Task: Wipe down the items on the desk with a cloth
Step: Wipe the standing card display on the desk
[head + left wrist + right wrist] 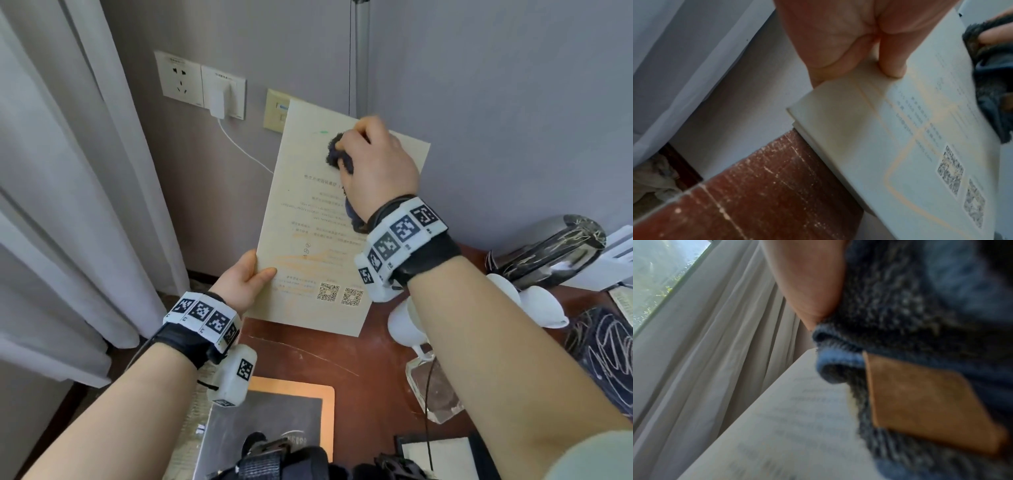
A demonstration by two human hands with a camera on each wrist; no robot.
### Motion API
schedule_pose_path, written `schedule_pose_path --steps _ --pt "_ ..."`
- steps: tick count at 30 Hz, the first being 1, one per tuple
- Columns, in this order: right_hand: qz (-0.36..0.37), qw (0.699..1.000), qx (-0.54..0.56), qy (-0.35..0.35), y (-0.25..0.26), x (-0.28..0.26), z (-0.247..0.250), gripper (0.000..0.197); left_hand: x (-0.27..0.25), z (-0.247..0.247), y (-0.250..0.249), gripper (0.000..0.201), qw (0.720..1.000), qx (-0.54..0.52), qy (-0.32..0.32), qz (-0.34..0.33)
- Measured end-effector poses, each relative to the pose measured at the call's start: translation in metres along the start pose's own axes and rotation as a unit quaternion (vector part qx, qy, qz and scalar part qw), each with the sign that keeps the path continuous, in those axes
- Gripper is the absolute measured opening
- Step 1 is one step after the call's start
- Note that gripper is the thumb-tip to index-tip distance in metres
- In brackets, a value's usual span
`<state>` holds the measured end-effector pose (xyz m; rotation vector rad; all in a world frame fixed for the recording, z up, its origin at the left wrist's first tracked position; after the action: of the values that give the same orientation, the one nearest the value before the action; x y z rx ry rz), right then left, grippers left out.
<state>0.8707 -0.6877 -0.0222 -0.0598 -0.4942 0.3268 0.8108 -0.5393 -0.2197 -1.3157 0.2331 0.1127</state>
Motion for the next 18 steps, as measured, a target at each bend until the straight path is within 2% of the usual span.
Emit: schedule_pose_path --steps 2,4,8,11,14,18 --pt "0.019 1.000 0.010 0.023 0.007 -0.010 -0.010 0.021 0.001 0.001 0.001 0.019 1.000 -0.017 -0.001 -0.001" --pt "0.030 0.998 0.035 0.029 0.013 -0.028 -0.023 0.021 0.001 0.000 0.002 0.019 0.999 -0.026 0.017 -0.010" --pt "0.021 0.995 0.093 -0.006 0.015 -0.045 -0.035 0.025 0.000 -0.005 0.008 0.026 0.996 -0.083 0.039 -0.003" --pt "0.048 0.994 0.095 -0.022 0.025 -0.056 -0.044 0.029 0.001 -0.009 0.010 0.025 0.990 -0.136 0.047 0.001" --pt "0.117 0.989 0.088 0.030 0.048 -0.085 -0.067 0.028 0.004 -0.008 0.009 0.025 0.985 -0.160 0.056 -0.003" --pt "0.184 0.976 0.075 0.088 0.063 -0.107 -0.083 0.026 0.006 -0.005 0.012 0.021 0.989 -0.136 0.056 -0.013"
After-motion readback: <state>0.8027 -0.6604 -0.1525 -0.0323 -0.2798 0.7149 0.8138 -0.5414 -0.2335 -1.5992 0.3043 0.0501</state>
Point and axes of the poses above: each hand's wrist, its own x-axis towards the middle knuckle, its own z-axis out of the back of the hand, y = z × x, the point moved 5 cm from there along x, towards the middle knuckle, and after that the axes turned 4 degrees about -x, right-handed, at the moved point
